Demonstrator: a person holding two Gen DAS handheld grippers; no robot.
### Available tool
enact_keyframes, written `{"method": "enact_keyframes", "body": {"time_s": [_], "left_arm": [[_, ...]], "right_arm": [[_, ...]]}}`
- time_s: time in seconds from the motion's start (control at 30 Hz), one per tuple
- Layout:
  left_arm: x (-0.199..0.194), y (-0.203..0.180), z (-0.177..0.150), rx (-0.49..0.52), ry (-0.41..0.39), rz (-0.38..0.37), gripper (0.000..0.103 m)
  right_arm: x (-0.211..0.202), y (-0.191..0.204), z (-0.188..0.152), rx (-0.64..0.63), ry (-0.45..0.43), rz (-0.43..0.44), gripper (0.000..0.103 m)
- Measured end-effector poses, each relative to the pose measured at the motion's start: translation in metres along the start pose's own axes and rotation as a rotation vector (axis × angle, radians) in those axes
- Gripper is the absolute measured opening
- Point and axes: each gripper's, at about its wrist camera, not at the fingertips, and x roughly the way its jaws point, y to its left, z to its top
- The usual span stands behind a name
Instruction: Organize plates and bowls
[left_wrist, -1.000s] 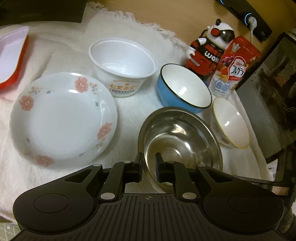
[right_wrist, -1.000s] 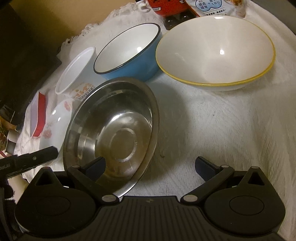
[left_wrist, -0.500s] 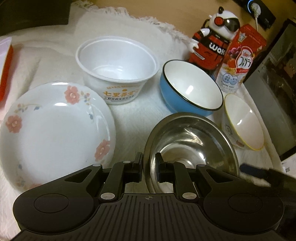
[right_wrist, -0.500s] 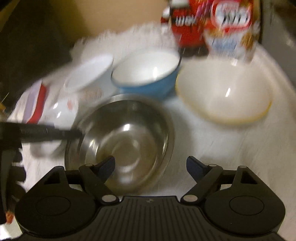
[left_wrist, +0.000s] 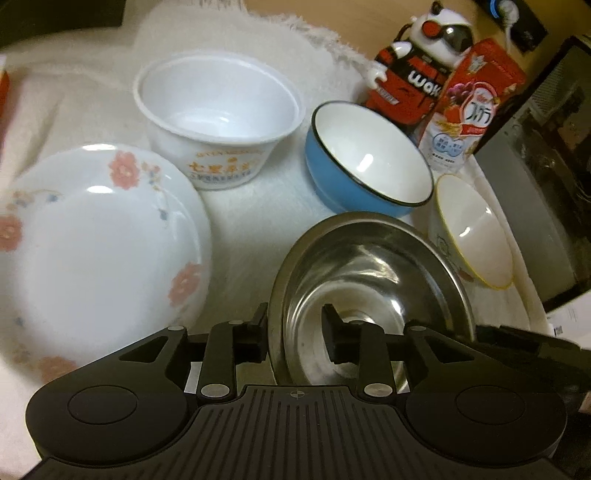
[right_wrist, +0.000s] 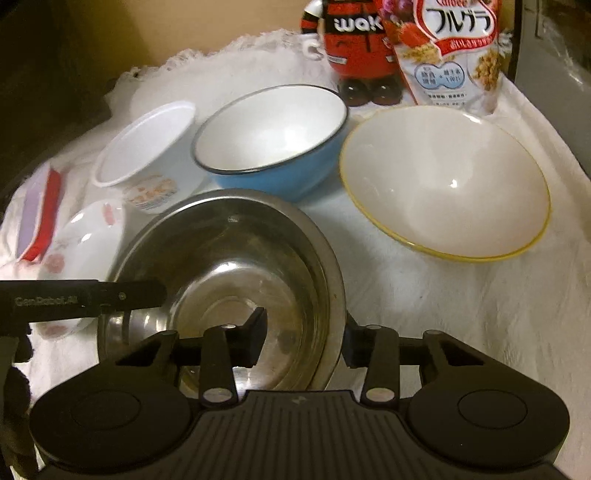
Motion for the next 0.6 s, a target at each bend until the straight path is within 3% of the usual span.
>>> {"method": "enact_keyframes", "body": {"time_s": [0.27, 0.4, 0.6], "left_arm": [[-0.077, 0.061, 0.001, -0.127, -0.155, 0.0, 0.034], [-0.091, 0.099, 0.004, -0.158, -0.191, 0.082, 0.034], [-0.088, 0.141, 0.007, -0.179, -0.195, 0.175, 0.034]], "right_arm": [[-0.03, 0.057, 0.02, -0.059, -0.075, 0.127, 0.042], [-0.014, 0.106, 0.028, -0.147, -0.071, 0.169, 0.042], [0.031, 0.168, 0.031, -0.264, 0.004, 0.157, 0.042]]}}
